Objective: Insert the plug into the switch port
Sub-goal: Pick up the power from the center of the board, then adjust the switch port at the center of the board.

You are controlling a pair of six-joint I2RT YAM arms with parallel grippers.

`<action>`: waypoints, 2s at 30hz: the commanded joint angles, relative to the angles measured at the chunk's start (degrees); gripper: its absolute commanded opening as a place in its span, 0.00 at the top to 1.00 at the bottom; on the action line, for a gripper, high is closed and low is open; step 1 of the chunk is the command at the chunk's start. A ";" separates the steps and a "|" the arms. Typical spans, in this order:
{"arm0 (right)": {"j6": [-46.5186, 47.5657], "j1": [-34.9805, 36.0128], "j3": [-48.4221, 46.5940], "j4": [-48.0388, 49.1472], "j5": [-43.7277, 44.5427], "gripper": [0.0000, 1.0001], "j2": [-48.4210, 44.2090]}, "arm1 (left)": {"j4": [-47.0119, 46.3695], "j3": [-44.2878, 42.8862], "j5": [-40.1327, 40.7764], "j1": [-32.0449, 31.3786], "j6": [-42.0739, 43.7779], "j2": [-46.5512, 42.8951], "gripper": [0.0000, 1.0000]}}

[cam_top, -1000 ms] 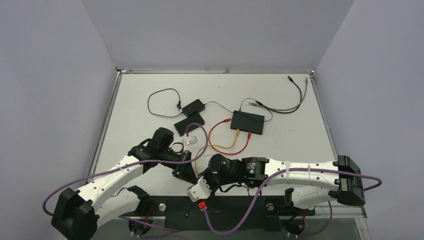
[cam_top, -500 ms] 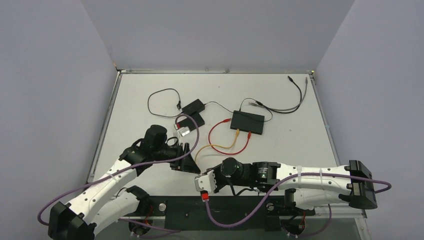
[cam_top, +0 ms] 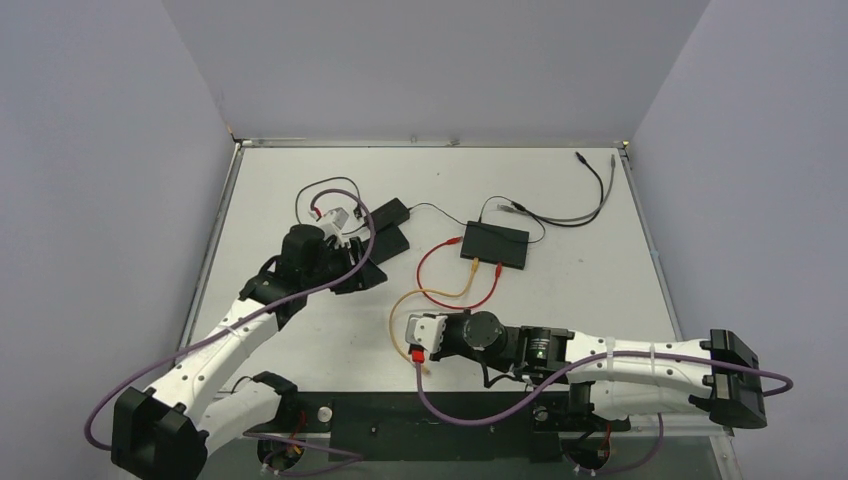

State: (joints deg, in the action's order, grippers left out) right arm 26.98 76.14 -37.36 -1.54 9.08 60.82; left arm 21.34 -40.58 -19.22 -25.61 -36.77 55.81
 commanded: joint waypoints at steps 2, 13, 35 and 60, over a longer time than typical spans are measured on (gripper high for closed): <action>-4.99 0.61 2.67 7.05 1.46 1.00 -3.97 | -9.64 -3.93 9.74 2.00 2.33 5.34 0.49; -7.80 1.39 5.75 6.71 0.48 1.00 -9.75 | -20.21 -9.49 18.14 4.14 7.76 23.50 0.48; -11.05 2.15 11.34 6.88 -1.18 1.00 -16.67 | -17.46 -26.51 21.43 7.31 12.81 49.62 0.47; -16.61 3.05 9.88 6.57 2.29 1.00 -13.11 | -19.80 -4.15 12.77 2.39 4.46 35.46 0.49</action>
State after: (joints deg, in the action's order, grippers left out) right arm 13.96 78.83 -25.76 3.01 9.34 45.67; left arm 0.80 -48.82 -5.02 -20.38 -30.30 95.79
